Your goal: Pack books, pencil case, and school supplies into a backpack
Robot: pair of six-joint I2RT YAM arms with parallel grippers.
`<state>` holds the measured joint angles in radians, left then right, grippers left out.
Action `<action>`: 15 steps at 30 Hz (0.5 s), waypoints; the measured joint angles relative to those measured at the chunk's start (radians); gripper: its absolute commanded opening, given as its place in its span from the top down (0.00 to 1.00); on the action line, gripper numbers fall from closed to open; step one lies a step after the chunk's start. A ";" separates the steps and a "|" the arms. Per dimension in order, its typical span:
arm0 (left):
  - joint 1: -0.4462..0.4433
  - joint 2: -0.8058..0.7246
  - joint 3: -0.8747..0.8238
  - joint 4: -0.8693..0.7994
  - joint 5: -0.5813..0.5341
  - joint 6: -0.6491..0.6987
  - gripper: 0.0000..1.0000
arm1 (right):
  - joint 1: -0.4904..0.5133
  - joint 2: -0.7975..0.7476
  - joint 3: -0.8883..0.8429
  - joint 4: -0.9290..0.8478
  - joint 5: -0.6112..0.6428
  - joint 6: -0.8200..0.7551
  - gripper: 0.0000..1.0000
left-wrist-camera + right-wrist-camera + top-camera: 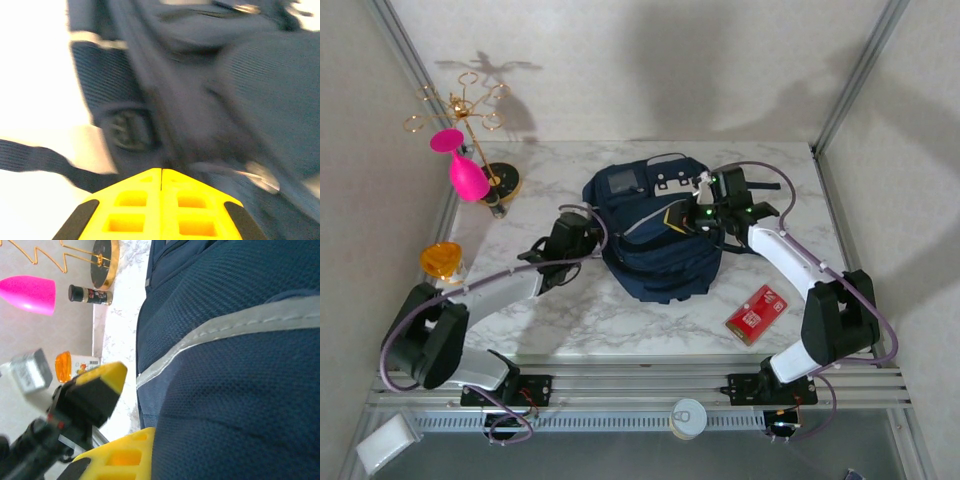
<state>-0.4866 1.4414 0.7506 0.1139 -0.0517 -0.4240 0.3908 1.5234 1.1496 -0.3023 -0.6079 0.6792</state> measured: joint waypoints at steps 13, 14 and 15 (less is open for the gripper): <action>-0.073 -0.074 0.000 -0.056 0.043 -0.057 0.60 | -0.021 -0.104 -0.137 -0.013 0.050 -0.039 0.34; -0.113 -0.093 0.000 -0.052 0.050 -0.074 0.59 | -0.024 -0.146 -0.170 -0.031 0.082 -0.042 0.28; -0.146 -0.101 0.000 -0.046 0.058 -0.084 0.57 | -0.027 -0.185 -0.198 -0.049 0.110 -0.038 0.24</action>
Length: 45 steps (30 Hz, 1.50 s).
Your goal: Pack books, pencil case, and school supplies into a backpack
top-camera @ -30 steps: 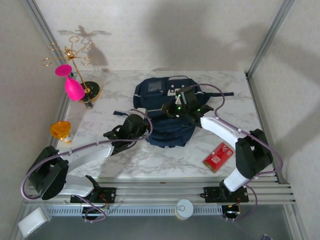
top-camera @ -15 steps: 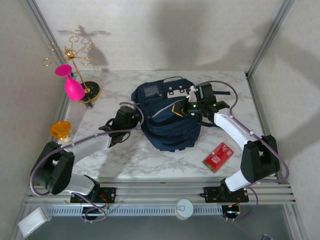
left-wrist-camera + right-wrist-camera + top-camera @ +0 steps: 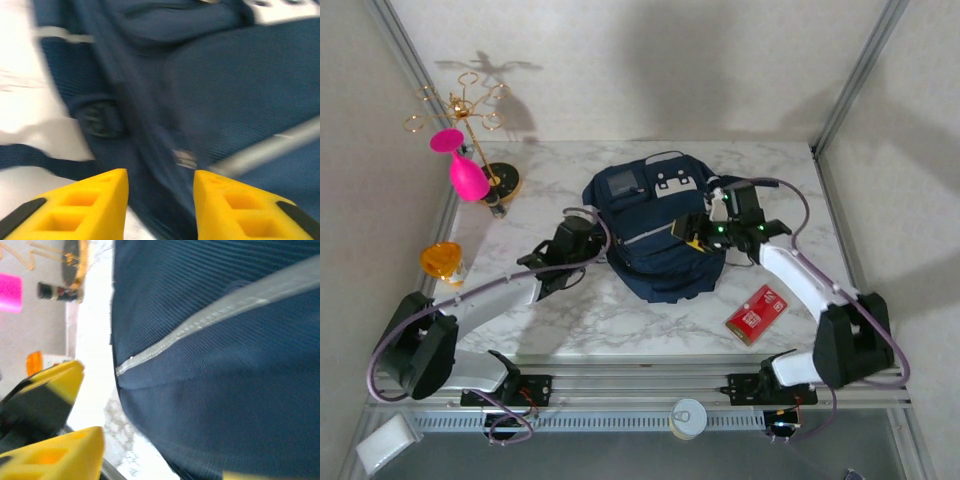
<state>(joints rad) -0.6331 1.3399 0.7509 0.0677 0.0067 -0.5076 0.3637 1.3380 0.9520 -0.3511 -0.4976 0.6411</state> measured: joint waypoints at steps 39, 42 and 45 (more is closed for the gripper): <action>-0.434 0.708 0.429 0.163 0.203 -0.253 0.49 | -0.491 -0.271 -0.504 -0.029 0.148 0.192 0.01; -0.432 0.706 0.425 0.165 0.203 -0.262 0.50 | -0.457 -0.249 -0.474 -0.016 0.094 0.205 0.01; -0.434 0.706 0.425 0.164 0.202 -0.282 0.51 | -0.457 -0.251 -0.438 -0.032 0.102 0.188 0.01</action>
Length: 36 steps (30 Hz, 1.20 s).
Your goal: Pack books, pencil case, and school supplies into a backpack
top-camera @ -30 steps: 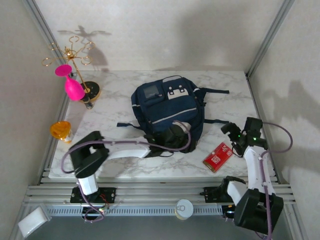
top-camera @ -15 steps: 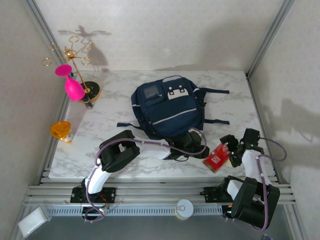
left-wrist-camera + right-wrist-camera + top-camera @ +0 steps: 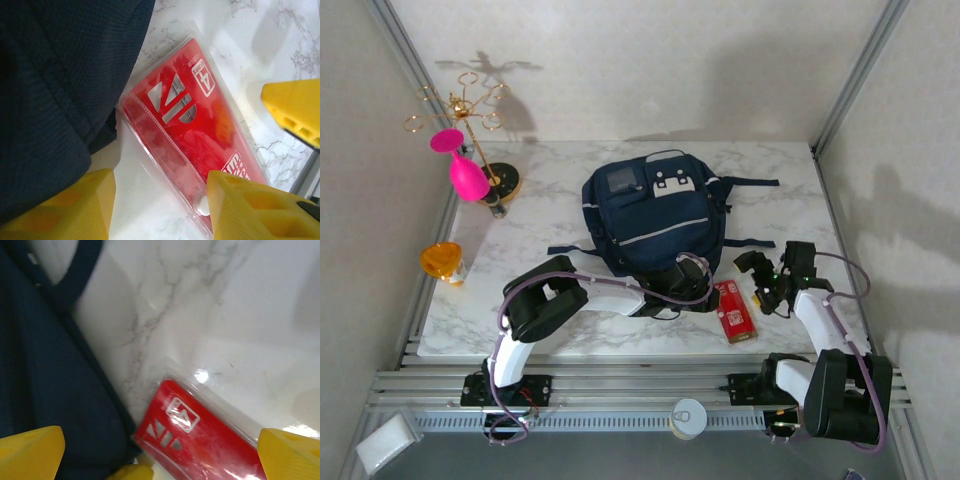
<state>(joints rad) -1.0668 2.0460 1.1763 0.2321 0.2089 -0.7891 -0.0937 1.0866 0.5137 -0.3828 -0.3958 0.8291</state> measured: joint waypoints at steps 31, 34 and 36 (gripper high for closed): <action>-0.011 0.185 0.240 -0.064 -0.100 -0.118 0.98 | 0.000 -0.155 -0.095 -0.190 -0.029 -0.113 0.11; -0.011 0.186 0.240 -0.064 -0.101 -0.118 0.99 | 0.000 -0.171 -0.095 -0.200 -0.049 -0.120 0.16; -0.012 0.187 0.240 -0.064 -0.102 -0.119 1.00 | 0.000 -0.180 -0.095 -0.212 -0.055 -0.131 0.17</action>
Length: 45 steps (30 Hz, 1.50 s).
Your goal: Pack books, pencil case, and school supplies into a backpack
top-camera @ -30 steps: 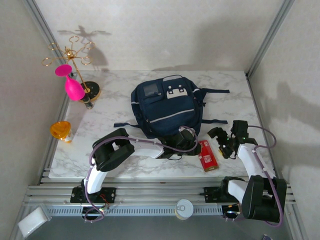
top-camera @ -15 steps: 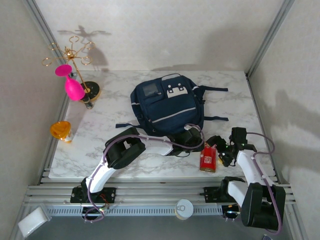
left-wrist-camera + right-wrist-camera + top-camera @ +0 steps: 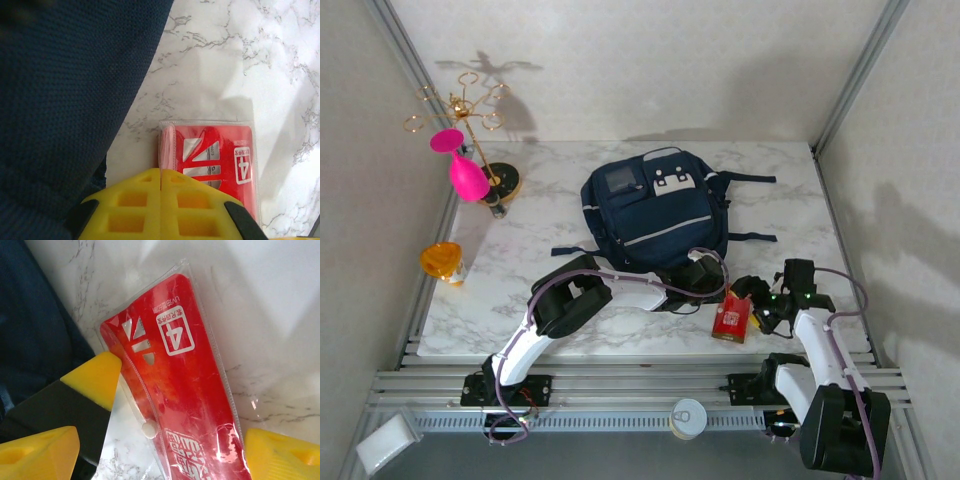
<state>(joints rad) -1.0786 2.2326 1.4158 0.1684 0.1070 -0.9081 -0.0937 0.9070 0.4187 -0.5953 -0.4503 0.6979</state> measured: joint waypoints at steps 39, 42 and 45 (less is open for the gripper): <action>0.000 -0.001 -0.011 0.030 -0.002 -0.017 0.90 | 0.000 -0.055 0.016 -0.029 -0.096 -0.108 0.98; 0.000 -0.002 -0.010 0.031 0.000 -0.021 0.87 | 0.000 -0.061 0.016 -0.030 -0.096 -0.108 1.00; 0.000 -0.005 -0.009 0.032 0.004 -0.025 0.83 | 0.000 -0.072 0.016 -0.029 -0.096 -0.108 1.00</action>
<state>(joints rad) -1.0782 2.2276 1.4067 0.2008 0.1112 -0.9333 -0.0937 0.8352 0.4343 -0.6247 -0.5461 0.5903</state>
